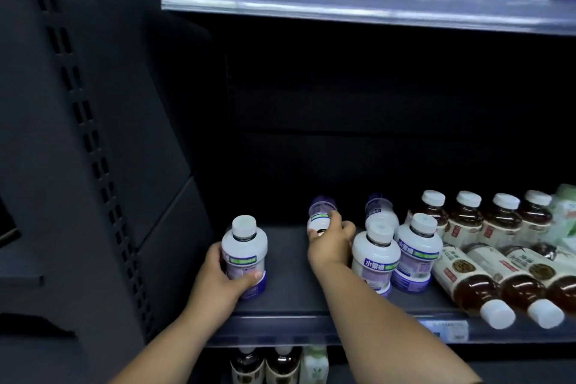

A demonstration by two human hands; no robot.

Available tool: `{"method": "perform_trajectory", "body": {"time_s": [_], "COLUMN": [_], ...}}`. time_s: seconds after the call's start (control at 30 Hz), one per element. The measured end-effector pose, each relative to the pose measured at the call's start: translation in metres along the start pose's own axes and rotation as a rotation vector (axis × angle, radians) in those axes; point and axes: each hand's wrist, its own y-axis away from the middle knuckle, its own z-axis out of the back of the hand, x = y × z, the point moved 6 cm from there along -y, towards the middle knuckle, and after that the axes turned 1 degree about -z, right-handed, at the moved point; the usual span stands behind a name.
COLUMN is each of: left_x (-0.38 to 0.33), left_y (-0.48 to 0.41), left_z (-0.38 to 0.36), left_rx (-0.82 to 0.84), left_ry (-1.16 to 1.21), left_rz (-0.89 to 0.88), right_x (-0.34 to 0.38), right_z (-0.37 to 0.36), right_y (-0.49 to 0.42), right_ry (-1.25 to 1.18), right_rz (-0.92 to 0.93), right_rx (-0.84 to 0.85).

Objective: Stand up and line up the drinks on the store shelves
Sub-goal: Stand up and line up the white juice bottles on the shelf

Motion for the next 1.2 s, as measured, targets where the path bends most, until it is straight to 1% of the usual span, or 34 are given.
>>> {"method": "perform_trajectory", "body": {"time_s": [0.13,0.3,0.43,0.53,0.67,0.77,0.87,0.93,1.0,1.03,1.07,1.13,1.2], "left_x": [-0.015,-0.028,-0.032,-0.036,-0.035,-0.03,-0.027,-0.024,-0.017,-0.015,-0.013,-0.011,-0.009], "left_y": [0.001,-0.001,0.004,0.007,0.008,0.008,0.009,0.011,0.013,0.013,0.013,0.013,0.014], "left_z": [-0.003,-0.001,-0.001,0.0,0.003,0.007,0.008,0.006,0.006,0.007,0.008,0.01,0.009], "left_rx": [-0.052,-0.067,-0.054,-0.054,-0.035,-0.007,0.048,0.103,0.11,0.096,0.075,0.054,0.069], "left_ry": [0.065,0.053,0.058,0.06,0.072,0.097,0.089,0.026,-0.041,-0.055,-0.075,-0.115,-0.123], "left_rz": [-0.009,-0.031,-0.031,-0.031,-0.014,-0.001,-0.005,-0.013,-0.024,-0.03,-0.037,-0.053,-0.055], "right_x": [0.005,0.005,0.015,0.028,0.049,0.058,0.057,0.051,0.038,0.031,0.024,0.014,0.014], "right_z": [0.001,0.017,0.044,0.065,0.079,0.081,0.07,0.059,0.048,0.042,0.038,0.033,0.031], "right_y": [0.017,0.048,0.067,0.068,0.068,0.067,0.068,0.07,0.076,0.08,0.083,0.087,0.089], "right_ry": [-0.116,-0.203,-0.247,-0.233,-0.212,-0.265,-0.309,-0.344,-0.316,-0.282,-0.253,-0.251,-0.249], "right_rz": [0.026,0.083,0.155,0.221,0.3,0.317,0.322,0.333,0.338,0.336,0.326,0.305,0.306], "right_rx": [0.108,0.203,0.223,0.22,0.284,0.325,0.422,0.54,0.656,0.687,0.686,0.625,0.602]}}
